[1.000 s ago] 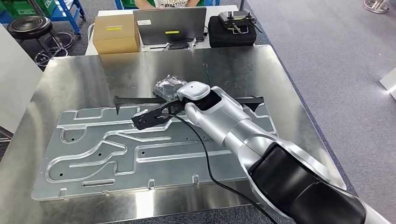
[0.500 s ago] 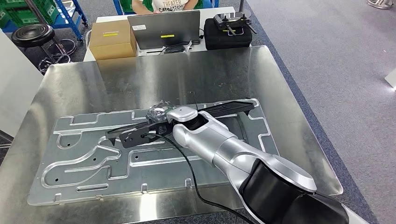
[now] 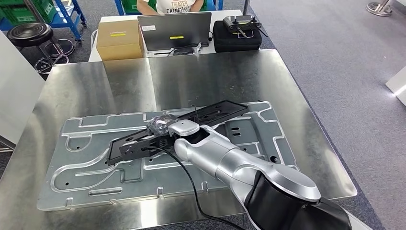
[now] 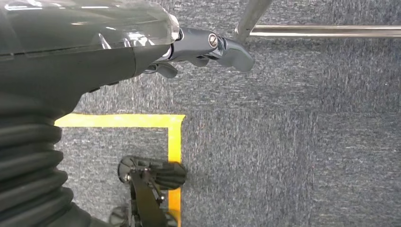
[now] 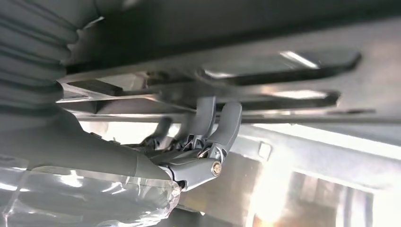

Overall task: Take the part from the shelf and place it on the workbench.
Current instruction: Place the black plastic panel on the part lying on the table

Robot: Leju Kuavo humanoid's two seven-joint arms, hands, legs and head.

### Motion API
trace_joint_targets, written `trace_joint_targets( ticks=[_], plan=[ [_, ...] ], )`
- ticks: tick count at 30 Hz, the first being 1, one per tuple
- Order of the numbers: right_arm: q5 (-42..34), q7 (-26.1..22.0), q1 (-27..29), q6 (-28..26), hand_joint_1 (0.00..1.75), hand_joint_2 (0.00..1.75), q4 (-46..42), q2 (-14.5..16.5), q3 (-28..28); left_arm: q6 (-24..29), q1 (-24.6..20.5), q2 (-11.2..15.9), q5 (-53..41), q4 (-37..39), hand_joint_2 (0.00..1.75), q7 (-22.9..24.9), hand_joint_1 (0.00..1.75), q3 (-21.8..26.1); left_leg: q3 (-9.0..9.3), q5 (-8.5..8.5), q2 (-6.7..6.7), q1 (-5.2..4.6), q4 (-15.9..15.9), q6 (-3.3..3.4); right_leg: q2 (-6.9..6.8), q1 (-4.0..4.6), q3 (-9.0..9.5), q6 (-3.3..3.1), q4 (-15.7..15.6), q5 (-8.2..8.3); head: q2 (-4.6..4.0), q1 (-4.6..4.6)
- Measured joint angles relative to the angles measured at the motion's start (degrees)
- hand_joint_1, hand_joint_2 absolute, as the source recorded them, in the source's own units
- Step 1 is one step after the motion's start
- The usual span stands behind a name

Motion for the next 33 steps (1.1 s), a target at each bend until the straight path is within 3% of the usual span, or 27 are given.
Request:
trace_joint_targets(
  ticks=[1,2,4,6,7,11,13,15,16,17,18,20,22,25,27,30,31,32,33],
  plan=[
    [-0.82,-0.50,-0.01,-0.80,0.00,0.00,0.07,-0.04,-0.17,-0.01,-0.03,0.00,-0.17,0.00,0.00,0.10,0.00,-0.21,-0.06,0.01,0.01,-0.08,0.01,0.04,-0.02,0.00,-0.92,-0.04,1.94,-0.33,0.00,0.00],
    [-1.80,-1.31,-0.07,-1.69,0.00,0.00,0.15,-0.08,-0.54,-0.05,-0.08,0.00,-0.36,0.00,0.00,0.22,0.00,-0.40,-0.08,0.02,0.00,-0.13,0.05,0.03,-0.03,0.01,-0.72,-0.17,1.59,0.47,0.00,0.00],
    [-3.79,-3.90,-0.39,-3.74,0.00,0.00,0.31,-0.13,-2.20,-0.15,-0.27,-0.02,-0.71,0.01,0.00,0.45,0.00,-0.65,-0.08,0.01,-0.09,-0.20,0.18,-0.07,-0.04,0.06,2.67,-0.71,-5.11,4.27,0.00,0.00],
    [-5.47,-7.86,-0.94,-6.11,0.00,0.00,0.44,-0.19,-5.60,-0.27,-0.48,-0.16,-0.90,0.02,0.00,0.72,0.00,-0.94,-0.26,-0.05,-0.18,-0.46,0.48,-0.48,-0.07,0.31,6.16,-1.26,-12.32,6.86,0.00,-0.01],
    [-6.01,-9.91,-1.20,-7.12,0.00,0.00,0.45,-0.26,-7.87,-0.31,-0.52,-0.24,-0.92,0.02,0.00,0.84,0.00,-1.12,-0.35,-0.05,-0.20,-0.56,0.55,-0.78,-0.08,0.43,6.88,-1.44,-13.96,7.21,0.00,-0.01],
    [-7.17,-14.60,-1.68,-8.51,0.00,0.00,-0.42,-0.84,-16.60,-0.31,-0.54,-0.42,-0.89,0.02,0.00,1.04,0.00,-1.77,-0.71,-0.69,-0.15,-0.39,1.18,-2.05,-0.21,0.38,7.23,-2.52,-15.23,7.71,0.00,-0.01],
    [-8.76,-16.72,-1.62,-8.43,0.00,0.00,-1.64,-1.08,-20.80,-0.28,-0.47,-0.40,-0.69,0.02,0.00,1.14,0.00,-1.84,-2.89,-3.66,-0.06,-0.29,6.10,-2.48,-0.34,0.16,7.42,-2.99,-15.72,8.02,0.00,-0.02],
    [-10.65,-18.66,-1.51,-7.33,0.00,0.00,-3.03,-1.55,-25.22,-0.25,-0.25,-0.36,-0.42,0.02,0.00,1.25,0.00,-1.84,-6.38,-7.07,-0.04,-0.26,13.78,-2.80,-0.40,0.23,7.39,-3.14,-15.73,8.02,0.00,-0.02],
    [-11.40,-19.23,-1.47,-6.55,0.00,0.00,-3.66,-1.88,-27.30,-0.24,-0.04,-0.35,-0.29,0.02,0.00,1.27,0.00,-1.84,-7.52,-7.61,-0.04,-0.26,16.18,-2.89,-0.43,0.28,7.40,-3.15,-15.70,7.98,0.00,-0.02],
    [-11.96,-19.55,-1.48,-5.86,0.00,0.00,-4.30,-2.22,-29.18,-0.25,0.20,-0.35,-0.19,0.02,0.00,1.29,0.00,-1.84,-7.67,-7.02,-0.03,-0.26,16.44,-2.91,-0.44,0.30,7.42,-3.12,-15.65,7.93,0.00,-0.02],
    [-12.33,-19.71,-1.54,-5.39,0.00,0.00,-4.91,-2.51,-30.71,-0.26,0.39,-0.34,-0.09,0.02,0.00,1.29,0.00,-1.84,-6.66,-5.38,-0.02,-0.26,14.27,-2.87,-0.43,0.29,7.48,-3.04,-15.59,7.85,0.00,-0.02],
    [-12.65,-19.91,-1.75,-4.91,0.00,0.00,-6.02,-2.90,-33.02,-0.26,0.54,-0.27,0.06,0.02,0.00,1.30,0.00,-1.84,-2.69,-1.55,0.06,-0.36,6.20,-2.58,-0.39,0.35,7.59,-2.70,-15.33,7.57,0.00,-0.02],
    [-12.73,-20.05,-1.90,-4.72,0.00,0.00,-6.76,-3.13,-34.58,-0.26,0.44,-0.22,0.13,0.02,0.00,1.29,0.00,-1.84,-0.24,-0.20,0.04,-0.62,1.11,-1.95,-0.34,0.53,7.45,-2.23,-15.04,7.36,0.00,-0.01],
    [-12.76,-20.15,-1.87,-4.68,0.00,0.00,-7.44,-3.39,-35.99,-0.27,0.43,-0.22,0.14,0.02,0.00,1.30,0.00,-1.84,-0.11,-0.30,-0.05,-0.67,0.36,-0.93,-0.35,0.59,7.29,-1.43,-14.90,7.19,0.00,-0.02],
    [-12.76,-20.19,-1.94,-4.68,0.00,0.00,-7.86,-3.51,-36.62,-0.28,0.39,-0.22,0.14,0.02,0.00,1.30,0.00,-1.84,-0.02,-0.12,-0.01,-0.43,0.10,-0.18,-0.36,0.52,6.37,-0.85,-12.66,5.57,0.00,-0.01],
    [-12.76,-20.21,-1.71,-4.68,0.00,0.00,-8.10,-3.82,-37.27,-0.28,0.33,-0.22,0.14,0.02,0.00,1.29,0.00,-1.84,-0.02,-0.10,0.01,-0.45,0.03,0.35,-0.36,0.27,1.22,-0.34,-1.97,0.57,0.00,-0.01],
    [-12.76,-20.21,-1.52,-4.68,0.00,0.00,-8.10,-3.97,-37.39,-0.28,0.36,-0.22,0.14,0.02,0.00,1.29,0.00,-1.84,-0.01,-0.12,-0.01,-0.47,0.04,0.38,-0.36,0.20,-0.35,-0.27,0.91,-0.16,0.00,-0.01],
    [-12.76,-20.20,-1.37,-4.68,0.00,0.00,-8.11,-4.10,-37.45,-0.28,0.38,-0.22,0.14,0.02,0.00,1.29,0.00,-1.84,0.00,-0.14,-0.04,-0.48,0.08,0.37,-0.37,0.16,-1.01,-0.30,1.76,0.24,0.00,-0.01],
    [-12.76,-20.20,-1.30,-4.68,0.00,0.00,-8.15,-4.20,-37.51,-0.28,0.38,-0.22,0.14,0.02,0.00,1.29,0.00,-1.84,0.03,-0.17,-0.09,-0.49,0.12,0.34,-0.37,0.15,-0.56,-0.42,0.28,1.70,0.00,-0.01]
  ],
)
